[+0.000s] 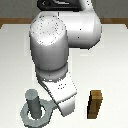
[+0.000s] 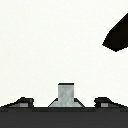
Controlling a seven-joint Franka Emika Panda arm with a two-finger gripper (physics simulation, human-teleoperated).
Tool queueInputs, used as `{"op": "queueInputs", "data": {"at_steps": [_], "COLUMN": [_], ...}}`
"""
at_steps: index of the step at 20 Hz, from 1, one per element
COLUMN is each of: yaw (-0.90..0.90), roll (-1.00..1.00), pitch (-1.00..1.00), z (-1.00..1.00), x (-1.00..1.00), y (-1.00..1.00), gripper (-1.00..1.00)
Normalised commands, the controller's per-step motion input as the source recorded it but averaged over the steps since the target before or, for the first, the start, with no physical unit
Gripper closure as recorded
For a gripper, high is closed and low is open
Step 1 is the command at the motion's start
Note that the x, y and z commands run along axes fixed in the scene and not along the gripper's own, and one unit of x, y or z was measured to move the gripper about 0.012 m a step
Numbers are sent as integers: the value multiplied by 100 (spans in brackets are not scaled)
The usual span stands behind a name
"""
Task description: Put the loop with the handle onto the peg.
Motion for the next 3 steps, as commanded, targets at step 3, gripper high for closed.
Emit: {"op": "queueInputs", "data": {"at_steps": [3], "yaw": [0], "roll": [0], "pitch": [0], "z": [0], "x": [0], "y": [0], "gripper": [-100]}}
